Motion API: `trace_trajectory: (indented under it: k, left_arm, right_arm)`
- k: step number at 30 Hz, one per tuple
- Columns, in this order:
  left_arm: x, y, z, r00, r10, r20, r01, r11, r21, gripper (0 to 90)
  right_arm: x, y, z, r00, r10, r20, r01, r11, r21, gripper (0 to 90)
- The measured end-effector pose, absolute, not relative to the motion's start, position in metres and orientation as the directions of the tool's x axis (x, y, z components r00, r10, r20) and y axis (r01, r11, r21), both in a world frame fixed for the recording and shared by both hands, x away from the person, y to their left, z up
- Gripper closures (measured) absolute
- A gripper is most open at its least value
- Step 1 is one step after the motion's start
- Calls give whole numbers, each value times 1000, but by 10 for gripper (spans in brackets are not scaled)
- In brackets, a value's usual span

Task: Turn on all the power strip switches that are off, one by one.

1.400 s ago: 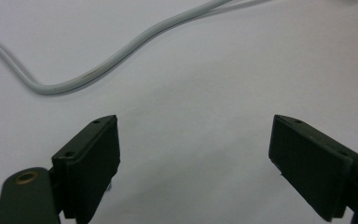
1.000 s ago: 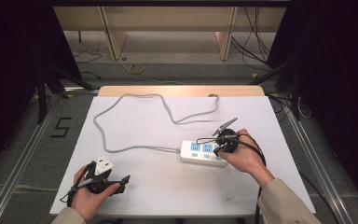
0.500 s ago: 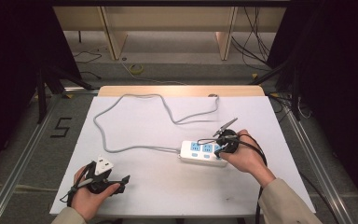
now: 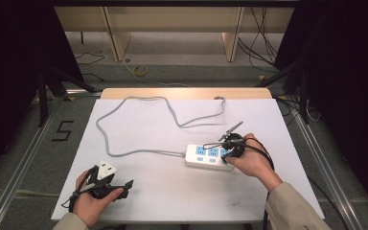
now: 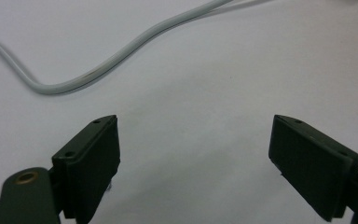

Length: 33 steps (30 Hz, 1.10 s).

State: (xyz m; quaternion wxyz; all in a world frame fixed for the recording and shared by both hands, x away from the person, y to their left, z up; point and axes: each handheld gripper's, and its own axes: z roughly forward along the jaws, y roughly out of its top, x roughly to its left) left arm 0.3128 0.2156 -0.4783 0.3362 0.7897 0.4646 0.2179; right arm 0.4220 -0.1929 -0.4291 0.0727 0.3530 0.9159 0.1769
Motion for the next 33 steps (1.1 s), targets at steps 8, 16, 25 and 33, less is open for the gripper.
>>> trace_trajectory:
  k: [8, 16, 25, 33]
  left_arm:
    - [313, 216, -478, 476, 879, 34, 586, -346, 733, 162]
    - [313, 215, -478, 474, 880, 32, 588, -343, 733, 162]
    - [313, 215, -479, 472, 881, 30, 588, -340, 734, 162]
    - [313, 215, -479, 473, 880, 31, 587, -342, 733, 162]
  right_arm:
    - [422, -192, -430, -738, 674, -9, 624, 689, 369, 900]
    - [422, -191, -431, -741, 671, -16, 622, 695, 362, 900]
    - [423, -192, -433, -740, 673, -5, 627, 691, 360, 900]
    - [423, -194, -434, -735, 678, 8, 633, 682, 366, 900]
